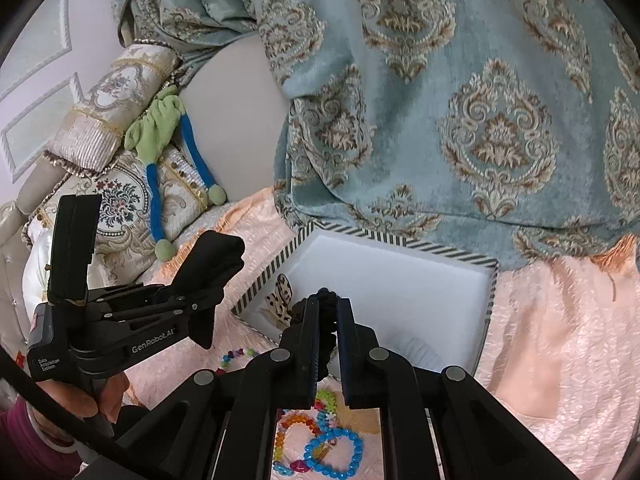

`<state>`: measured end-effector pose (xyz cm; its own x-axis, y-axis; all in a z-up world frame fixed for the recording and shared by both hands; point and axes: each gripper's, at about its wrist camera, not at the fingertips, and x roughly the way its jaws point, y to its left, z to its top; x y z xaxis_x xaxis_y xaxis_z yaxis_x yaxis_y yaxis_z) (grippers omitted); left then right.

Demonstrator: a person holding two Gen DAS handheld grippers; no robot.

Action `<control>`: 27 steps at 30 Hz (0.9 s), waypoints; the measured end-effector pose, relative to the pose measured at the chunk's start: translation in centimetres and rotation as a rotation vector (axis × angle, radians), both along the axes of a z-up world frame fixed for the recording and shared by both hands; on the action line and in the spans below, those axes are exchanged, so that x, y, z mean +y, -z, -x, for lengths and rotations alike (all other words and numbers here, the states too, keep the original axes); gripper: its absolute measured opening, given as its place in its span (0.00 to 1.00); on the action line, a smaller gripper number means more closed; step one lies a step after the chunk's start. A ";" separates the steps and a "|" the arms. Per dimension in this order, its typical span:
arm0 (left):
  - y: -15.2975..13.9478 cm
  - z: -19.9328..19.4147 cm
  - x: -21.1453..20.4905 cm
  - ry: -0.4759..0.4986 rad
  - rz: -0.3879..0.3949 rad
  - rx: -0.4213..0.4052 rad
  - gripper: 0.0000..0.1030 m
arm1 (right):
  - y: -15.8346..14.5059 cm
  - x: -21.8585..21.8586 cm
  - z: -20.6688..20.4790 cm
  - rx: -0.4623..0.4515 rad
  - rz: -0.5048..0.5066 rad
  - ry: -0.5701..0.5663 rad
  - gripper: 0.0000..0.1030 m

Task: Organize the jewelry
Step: 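Carry the black clip and black scrunchie over the striped tray with both tools, then lower both items into the tray and open both tools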

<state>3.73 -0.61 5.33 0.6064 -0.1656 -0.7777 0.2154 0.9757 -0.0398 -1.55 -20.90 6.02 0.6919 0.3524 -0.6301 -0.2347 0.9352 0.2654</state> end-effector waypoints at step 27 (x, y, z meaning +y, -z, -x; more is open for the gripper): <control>9.8 -15.2 -0.5 -0.102 0.046 0.196 0.25 | 13.7 -0.2 -12.0 0.280 0.050 0.082 0.07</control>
